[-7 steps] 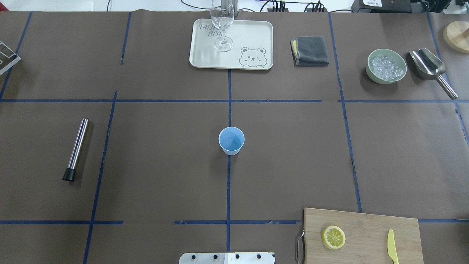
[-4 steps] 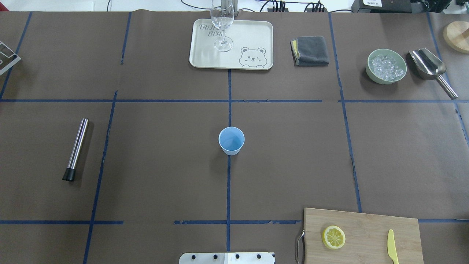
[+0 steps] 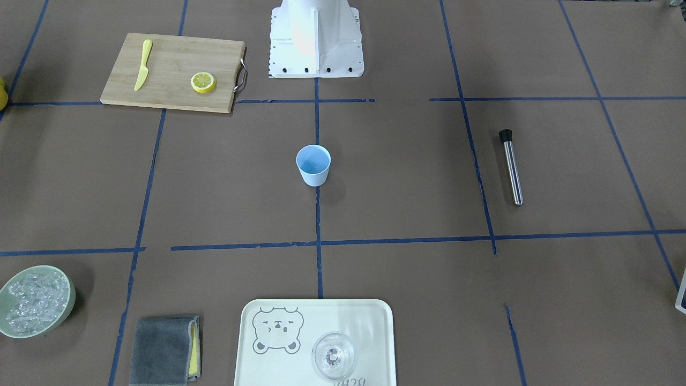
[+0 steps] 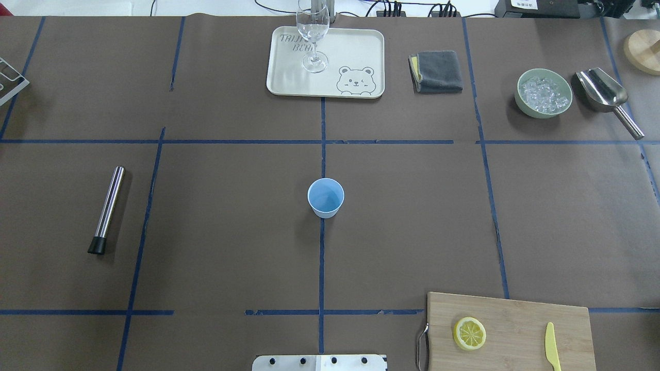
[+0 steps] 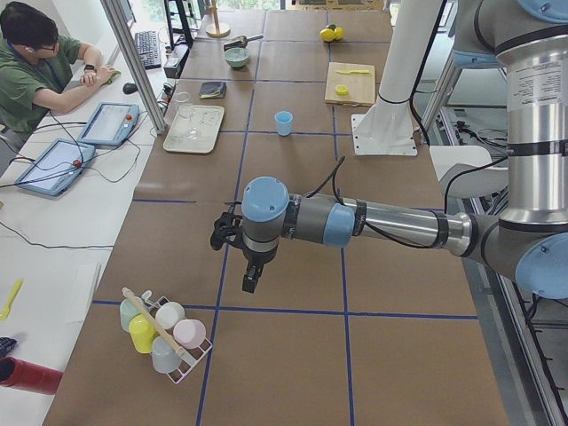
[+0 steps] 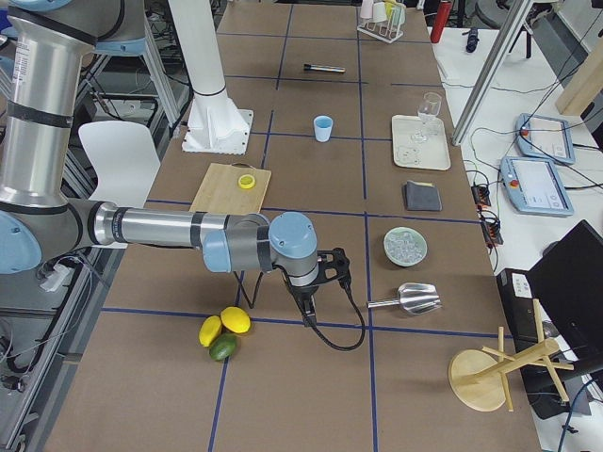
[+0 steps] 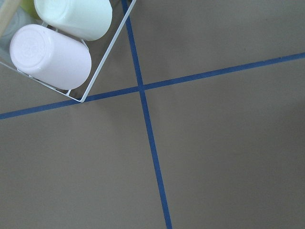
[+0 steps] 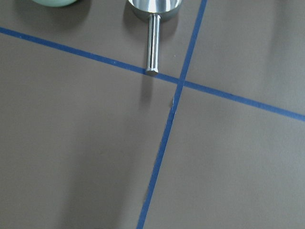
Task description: Squeeze lemon into cup
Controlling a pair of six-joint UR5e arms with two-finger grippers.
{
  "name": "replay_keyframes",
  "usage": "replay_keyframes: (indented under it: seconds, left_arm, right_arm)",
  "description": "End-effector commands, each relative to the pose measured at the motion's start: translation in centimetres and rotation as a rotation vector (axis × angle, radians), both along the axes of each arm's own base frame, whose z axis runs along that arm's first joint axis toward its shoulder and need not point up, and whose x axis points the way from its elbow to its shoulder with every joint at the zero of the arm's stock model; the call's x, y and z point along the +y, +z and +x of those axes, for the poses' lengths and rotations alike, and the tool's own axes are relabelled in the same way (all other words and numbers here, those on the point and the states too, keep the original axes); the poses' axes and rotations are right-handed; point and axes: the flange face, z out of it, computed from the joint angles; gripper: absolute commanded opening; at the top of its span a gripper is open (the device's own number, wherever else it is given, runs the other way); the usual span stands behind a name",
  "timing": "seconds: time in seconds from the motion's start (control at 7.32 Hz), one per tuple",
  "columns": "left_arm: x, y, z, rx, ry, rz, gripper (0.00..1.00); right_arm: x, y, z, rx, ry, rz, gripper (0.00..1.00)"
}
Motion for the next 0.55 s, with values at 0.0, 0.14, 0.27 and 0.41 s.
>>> replay_keyframes:
  seconds: [0.0,0.14,0.27,0.41]
  left_arm:
    - [-0.1,-0.1,0.0,0.001,0.002,0.006,1.00]
    - [-0.2,-0.2,0.0,0.000,0.003,0.009,1.00]
    - [-0.2,0.0,0.0,-0.002,0.003,0.006,1.00]
    - [-0.1,0.4,0.1,-0.005,0.005,-0.003,1.00]
  right_arm:
    - [-0.7,-2.7,-1.1,-0.112,0.075,0.009,1.00]
    - [-1.0,-3.2,-2.4,-0.118,0.059,0.005,1.00]
    - [-1.5,-3.8,-4.7,-0.103,0.005,0.027,1.00]
    - [-1.9,-5.0,-6.5,-0.079,-0.012,0.041,1.00]
